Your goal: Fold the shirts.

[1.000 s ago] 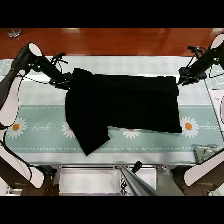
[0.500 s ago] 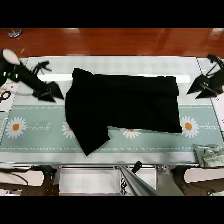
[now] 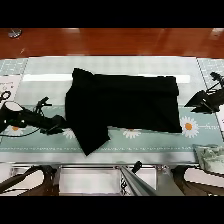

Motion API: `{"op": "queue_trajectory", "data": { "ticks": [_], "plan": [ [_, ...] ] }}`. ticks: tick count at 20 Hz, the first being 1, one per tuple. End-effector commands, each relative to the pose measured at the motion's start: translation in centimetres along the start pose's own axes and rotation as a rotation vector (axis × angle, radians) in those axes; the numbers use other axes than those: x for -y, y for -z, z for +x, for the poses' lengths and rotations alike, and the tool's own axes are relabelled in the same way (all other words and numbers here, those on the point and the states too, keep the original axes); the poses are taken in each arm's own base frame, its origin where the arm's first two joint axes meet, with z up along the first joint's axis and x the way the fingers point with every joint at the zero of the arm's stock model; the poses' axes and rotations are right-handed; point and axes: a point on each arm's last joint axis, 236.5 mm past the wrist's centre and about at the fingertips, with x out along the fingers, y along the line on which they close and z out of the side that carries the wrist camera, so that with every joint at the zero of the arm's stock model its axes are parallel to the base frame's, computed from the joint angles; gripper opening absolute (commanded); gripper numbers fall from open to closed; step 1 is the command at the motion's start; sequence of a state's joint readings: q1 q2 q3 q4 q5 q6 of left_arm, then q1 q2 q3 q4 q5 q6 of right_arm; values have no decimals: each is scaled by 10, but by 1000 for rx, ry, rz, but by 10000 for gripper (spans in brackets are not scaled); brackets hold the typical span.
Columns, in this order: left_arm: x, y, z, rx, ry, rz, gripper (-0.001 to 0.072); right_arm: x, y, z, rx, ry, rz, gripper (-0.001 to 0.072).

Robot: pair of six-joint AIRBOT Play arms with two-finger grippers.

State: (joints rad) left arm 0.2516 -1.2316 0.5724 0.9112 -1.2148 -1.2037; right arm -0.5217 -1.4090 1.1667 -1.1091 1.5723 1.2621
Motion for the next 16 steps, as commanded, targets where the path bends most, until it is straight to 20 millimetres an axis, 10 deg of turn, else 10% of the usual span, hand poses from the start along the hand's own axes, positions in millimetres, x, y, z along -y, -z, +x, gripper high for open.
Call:
{"op": "queue_trajectory", "data": {
  "ticks": [1,4,6,7,12,16],
  "plan": [
    [9,-14,19,107,36,-14,584,0,0,2,16,-6,2,531],
    [26,-17,41,103,38,17,564,0,1,2,15,-6,2,531],
    [32,-14,56,81,36,28,95,0,3,2,6,-7,3,531],
    [33,-11,59,70,32,34,21,2,4,2,0,0,3,531],
    [28,-11,50,62,58,4,21,49,37,19,-91,107,96,532],
    [23,-14,38,73,87,-6,21,30,42,49,-46,-71,153,557]
  ]
}}
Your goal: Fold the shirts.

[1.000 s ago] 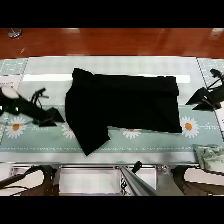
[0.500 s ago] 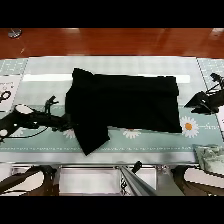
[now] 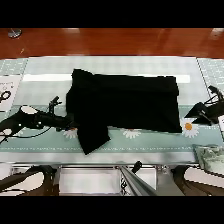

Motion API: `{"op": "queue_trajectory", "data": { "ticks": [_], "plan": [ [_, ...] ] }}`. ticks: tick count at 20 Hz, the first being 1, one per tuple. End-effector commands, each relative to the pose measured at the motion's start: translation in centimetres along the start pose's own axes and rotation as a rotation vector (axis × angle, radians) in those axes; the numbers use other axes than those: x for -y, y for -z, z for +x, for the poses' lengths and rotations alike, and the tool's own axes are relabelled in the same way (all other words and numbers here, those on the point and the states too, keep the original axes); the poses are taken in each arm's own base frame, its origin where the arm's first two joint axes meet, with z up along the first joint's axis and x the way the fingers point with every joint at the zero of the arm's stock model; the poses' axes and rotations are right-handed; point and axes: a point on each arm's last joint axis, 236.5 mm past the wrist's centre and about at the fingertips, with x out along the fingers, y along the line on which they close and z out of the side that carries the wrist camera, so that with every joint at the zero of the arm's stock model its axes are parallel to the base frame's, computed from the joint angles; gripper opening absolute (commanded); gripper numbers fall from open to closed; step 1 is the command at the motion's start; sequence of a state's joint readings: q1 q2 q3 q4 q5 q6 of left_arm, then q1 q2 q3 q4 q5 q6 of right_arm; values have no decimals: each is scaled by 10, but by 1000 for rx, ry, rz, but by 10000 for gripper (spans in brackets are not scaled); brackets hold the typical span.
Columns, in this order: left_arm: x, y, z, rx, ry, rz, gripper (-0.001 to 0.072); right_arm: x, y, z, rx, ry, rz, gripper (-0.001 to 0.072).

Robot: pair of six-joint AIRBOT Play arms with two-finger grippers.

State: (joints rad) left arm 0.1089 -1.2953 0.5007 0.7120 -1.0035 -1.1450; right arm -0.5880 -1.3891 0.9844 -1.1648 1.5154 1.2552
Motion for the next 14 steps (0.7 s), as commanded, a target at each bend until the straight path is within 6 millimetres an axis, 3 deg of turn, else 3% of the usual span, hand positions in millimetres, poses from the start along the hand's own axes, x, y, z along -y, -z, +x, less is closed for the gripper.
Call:
{"op": "queue_trajectory", "data": {
  "ticks": [1,3,7,12,14],
  "plan": [
    [-2,-2,-9,7,27,-7,21,-5,6,26,10,-71,30,557],
    [-2,-3,-12,11,33,-15,21,12,13,39,-14,7,30,556],
    [-2,-4,-13,16,32,-14,21,21,17,54,-5,23,82,550],
    [4,-11,-14,39,56,-11,21,-2,14,79,36,-66,102,512],
    [13,-22,-19,71,80,1,21,-14,15,87,19,-43,41,225]
  ]
}}
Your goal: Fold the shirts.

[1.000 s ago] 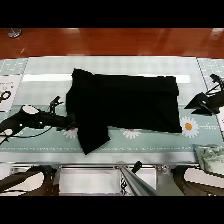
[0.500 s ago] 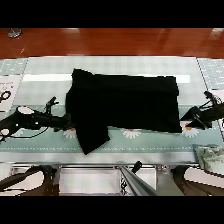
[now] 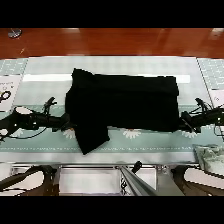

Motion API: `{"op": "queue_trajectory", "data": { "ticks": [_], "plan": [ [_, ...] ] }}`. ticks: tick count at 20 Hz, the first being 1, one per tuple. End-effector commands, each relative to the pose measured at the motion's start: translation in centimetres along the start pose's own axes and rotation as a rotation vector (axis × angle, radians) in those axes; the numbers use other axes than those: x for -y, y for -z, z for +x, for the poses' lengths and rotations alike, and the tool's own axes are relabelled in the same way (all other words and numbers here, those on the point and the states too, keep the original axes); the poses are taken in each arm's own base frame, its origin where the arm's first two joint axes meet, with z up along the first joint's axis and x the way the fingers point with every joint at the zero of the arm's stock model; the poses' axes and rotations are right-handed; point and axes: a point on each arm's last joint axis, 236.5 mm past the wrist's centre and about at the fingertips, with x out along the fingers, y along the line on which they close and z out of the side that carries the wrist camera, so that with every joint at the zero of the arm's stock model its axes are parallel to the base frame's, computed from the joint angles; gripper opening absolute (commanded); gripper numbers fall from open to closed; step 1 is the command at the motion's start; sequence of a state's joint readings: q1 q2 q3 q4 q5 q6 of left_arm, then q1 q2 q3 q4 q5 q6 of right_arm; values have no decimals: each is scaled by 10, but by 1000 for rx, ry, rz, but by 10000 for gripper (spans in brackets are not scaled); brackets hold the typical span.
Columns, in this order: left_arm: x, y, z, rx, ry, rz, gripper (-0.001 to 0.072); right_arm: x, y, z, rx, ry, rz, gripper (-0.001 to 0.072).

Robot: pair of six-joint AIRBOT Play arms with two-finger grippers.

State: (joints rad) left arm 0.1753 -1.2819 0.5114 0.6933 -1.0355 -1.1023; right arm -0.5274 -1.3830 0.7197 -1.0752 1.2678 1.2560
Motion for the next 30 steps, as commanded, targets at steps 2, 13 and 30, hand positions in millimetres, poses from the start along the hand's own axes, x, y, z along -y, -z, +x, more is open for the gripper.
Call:
{"op": "queue_trajectory", "data": {
  "ticks": [2,13,30],
  "plan": [
    [22,-26,-12,63,50,34,21,-22,-10,6,39,19,-97,38],
    [144,-186,-118,443,174,262,21,-154,-157,-143,670,-124,-263,37],
    [110,-265,-19,215,277,55,172,-131,-258,-59,670,-18,-195,38]
  ]
}}
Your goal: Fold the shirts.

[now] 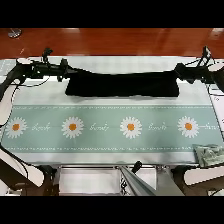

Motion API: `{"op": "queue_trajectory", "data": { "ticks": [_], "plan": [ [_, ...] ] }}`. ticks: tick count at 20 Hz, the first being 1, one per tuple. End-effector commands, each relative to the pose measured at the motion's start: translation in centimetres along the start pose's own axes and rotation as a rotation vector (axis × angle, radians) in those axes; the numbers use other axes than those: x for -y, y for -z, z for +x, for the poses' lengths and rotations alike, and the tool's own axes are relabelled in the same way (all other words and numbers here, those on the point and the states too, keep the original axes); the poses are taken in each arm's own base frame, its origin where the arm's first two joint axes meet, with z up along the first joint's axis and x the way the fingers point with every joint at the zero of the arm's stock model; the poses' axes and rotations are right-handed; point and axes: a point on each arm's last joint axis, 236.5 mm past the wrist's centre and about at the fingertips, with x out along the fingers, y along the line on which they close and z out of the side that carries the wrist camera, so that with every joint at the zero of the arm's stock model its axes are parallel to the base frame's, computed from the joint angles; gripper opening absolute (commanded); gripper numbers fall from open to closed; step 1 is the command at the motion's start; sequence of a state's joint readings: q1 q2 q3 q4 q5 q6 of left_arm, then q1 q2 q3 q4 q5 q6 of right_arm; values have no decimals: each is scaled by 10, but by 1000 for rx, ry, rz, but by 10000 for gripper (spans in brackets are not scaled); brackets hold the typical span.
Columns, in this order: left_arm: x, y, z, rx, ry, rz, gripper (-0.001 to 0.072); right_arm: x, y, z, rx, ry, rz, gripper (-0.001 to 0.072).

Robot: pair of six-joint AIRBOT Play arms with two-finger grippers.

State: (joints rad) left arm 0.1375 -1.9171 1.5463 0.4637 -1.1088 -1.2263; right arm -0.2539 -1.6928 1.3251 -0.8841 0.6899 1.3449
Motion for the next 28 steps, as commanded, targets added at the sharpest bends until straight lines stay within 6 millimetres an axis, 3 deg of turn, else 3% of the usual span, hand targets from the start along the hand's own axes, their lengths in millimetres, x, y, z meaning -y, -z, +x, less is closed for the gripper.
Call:
{"op": "queue_trajectory", "data": {
  "ticks": [1,2,3,4,5,8,11,14,17,20,21,23,24,26,27,28],
  "plan": [
    [-10,7,9,-40,4,-39,270,20,21,13,-79,54,-43,38],
    [-10,9,8,-49,7,-40,348,28,23,12,-91,88,-84,40],
    [-9,12,7,-63,13,-41,394,32,22,10,-91,102,-103,123],
    [-8,16,5,-82,21,-43,394,35,19,7,-83,110,-107,342],
    [-8,20,1,-104,30,-48,394,38,13,0,-71,119,-111,511],
    [-4,37,-13,-188,69,-60,394,66,3,-27,-69,187,-100,515],
    [7,58,-21,-281,106,-53,393,99,21,-44,-160,192,44,520],
    [25,59,-25,-271,109,-9,391,88,43,-38,-255,6,170,559],
    [49,49,-33,-207,102,53,381,70,60,-15,-314,-108,259,582],
    [76,40,-44,-139,100,126,380,44,69,16,-317,-154,274,579],
    [83,37,-47,-116,98,142,380,39,68,24,-297,-143,257,517],
    [95,33,-49,-80,95,169,368,24,69,28,-290,-147,224,133],
    [99,33,-47,-72,95,179,324,17,67,24,-287,-155,209,39],
    [108,39,-37,-78,98,196,178,0,53,6,-249,-179,138,37],
    [114,45,-30,-94,102,209,73,-11,44,-8,-221,-195,90,37],
    [123,55,-19,-112,107,229,20,-23,32,-27,-185,-208,39,37]
  ]
}}
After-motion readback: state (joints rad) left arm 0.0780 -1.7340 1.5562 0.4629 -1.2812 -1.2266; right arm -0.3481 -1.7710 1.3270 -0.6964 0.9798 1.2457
